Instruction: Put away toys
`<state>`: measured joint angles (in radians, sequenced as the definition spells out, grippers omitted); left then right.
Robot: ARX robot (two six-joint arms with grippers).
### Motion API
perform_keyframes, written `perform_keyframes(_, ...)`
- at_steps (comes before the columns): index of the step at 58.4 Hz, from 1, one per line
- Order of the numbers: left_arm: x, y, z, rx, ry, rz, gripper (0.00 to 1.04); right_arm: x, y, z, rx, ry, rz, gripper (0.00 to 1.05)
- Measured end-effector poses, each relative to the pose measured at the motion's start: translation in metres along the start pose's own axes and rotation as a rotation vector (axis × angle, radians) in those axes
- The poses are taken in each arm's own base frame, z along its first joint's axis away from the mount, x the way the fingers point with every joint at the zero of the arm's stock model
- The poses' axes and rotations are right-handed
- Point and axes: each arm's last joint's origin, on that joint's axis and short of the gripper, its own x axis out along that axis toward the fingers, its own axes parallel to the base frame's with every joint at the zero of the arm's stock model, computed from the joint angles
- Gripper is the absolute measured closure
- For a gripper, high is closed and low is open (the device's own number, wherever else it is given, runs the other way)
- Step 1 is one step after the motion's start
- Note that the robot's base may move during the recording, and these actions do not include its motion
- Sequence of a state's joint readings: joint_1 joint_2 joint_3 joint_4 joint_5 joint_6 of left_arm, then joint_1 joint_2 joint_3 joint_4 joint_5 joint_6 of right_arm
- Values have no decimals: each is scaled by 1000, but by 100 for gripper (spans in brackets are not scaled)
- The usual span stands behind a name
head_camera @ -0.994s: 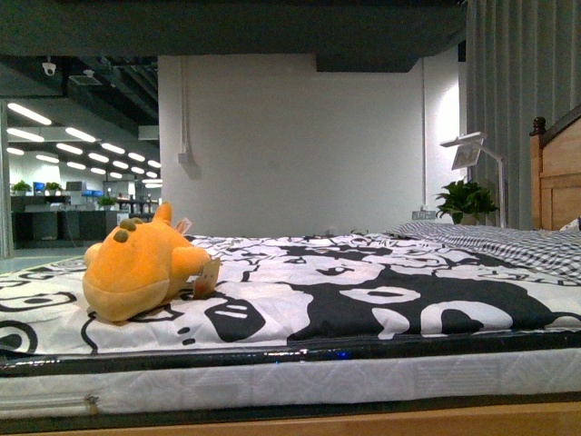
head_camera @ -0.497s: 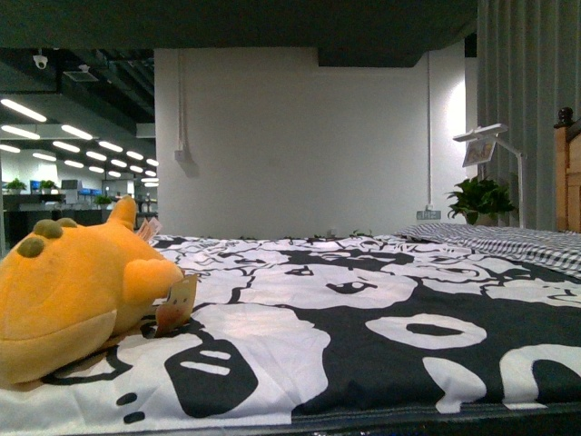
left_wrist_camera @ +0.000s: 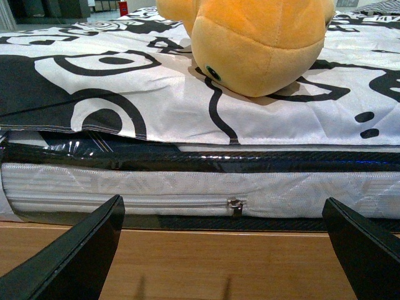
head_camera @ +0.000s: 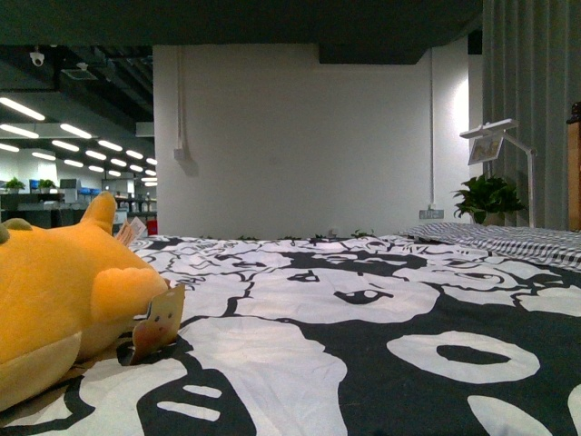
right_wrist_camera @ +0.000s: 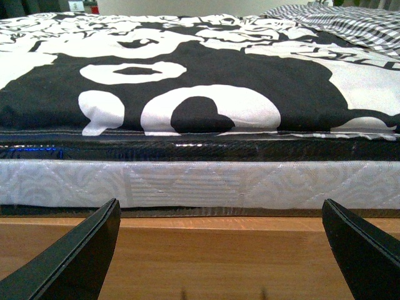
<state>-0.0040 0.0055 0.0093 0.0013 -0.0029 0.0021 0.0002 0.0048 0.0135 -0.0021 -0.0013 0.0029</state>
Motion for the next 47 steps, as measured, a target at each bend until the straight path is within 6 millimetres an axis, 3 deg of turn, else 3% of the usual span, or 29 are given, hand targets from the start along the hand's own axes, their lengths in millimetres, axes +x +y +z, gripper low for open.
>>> perform_keyframes(47,0,0,0,-1,2,5,6,0,0,0,0,-2,4,6)
